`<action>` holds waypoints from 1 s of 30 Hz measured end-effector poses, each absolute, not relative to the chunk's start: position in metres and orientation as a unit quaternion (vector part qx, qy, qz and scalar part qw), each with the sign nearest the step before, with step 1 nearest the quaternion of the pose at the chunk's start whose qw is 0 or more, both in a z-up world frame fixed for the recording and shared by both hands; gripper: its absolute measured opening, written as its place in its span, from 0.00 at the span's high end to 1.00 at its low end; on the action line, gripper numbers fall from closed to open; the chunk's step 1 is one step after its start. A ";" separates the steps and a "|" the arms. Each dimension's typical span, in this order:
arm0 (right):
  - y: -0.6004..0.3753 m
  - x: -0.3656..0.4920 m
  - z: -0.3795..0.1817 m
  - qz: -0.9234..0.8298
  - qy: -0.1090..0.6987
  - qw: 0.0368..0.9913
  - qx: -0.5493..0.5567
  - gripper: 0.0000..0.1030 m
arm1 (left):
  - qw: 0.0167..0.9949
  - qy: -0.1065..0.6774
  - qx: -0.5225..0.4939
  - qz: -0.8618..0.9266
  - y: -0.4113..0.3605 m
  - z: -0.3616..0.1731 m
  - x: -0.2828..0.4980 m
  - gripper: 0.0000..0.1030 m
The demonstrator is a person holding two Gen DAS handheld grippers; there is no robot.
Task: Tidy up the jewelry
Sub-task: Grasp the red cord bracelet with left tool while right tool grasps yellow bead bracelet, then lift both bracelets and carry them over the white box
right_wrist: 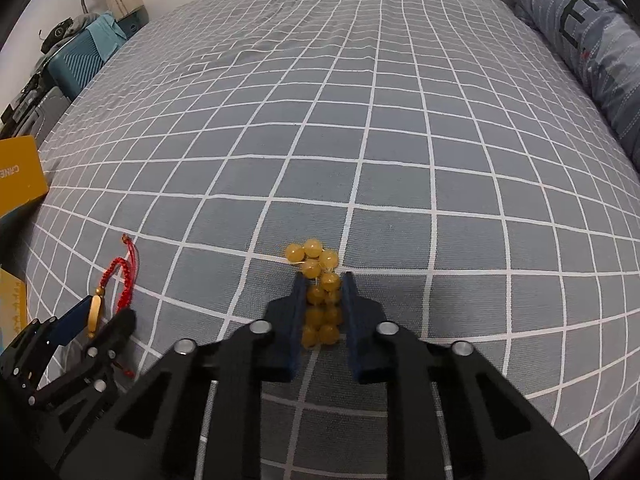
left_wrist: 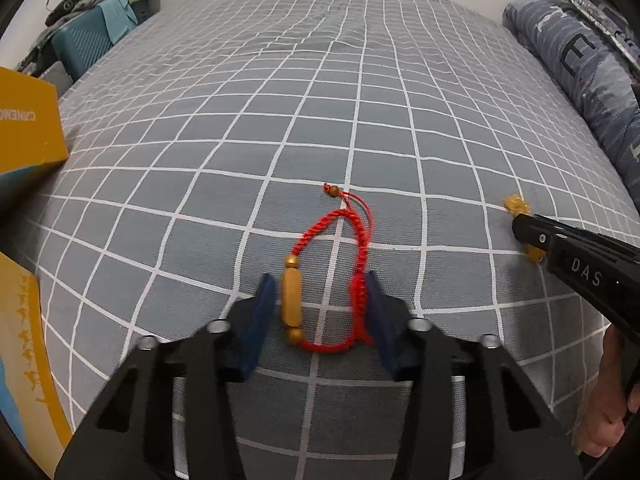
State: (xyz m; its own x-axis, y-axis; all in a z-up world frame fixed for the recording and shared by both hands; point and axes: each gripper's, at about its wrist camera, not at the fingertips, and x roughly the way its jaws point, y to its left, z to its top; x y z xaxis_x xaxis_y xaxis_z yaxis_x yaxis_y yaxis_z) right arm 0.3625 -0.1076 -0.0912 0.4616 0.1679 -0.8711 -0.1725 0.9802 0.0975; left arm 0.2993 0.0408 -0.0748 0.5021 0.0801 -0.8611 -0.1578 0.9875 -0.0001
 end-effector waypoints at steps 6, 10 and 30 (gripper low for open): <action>-0.108 0.359 -0.083 0.100 0.499 0.861 0.004 0.91 | 0.867 0.493 -0.042 0.062 0.045 -0.070 0.295 0.92; -0.107 0.355 -0.074 0.100 0.487 0.868 0.004 0.91 | 0.869 0.490 -0.044 0.061 0.046 -0.066 0.293 0.92; -0.102 0.334 -0.035 0.116 0.453 0.884 0.010 0.91 | 0.880 0.469 -0.046 0.069 0.045 -0.030 0.274 0.92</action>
State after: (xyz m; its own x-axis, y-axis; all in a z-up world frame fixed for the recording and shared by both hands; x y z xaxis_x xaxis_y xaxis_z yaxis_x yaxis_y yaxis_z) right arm 0.3342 -0.1021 -0.0354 0.5631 0.2148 -0.7980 -0.1966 0.9727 0.1231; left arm 0.2744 0.0453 -0.0305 0.5514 0.0779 -0.8306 -0.1634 0.9864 -0.0159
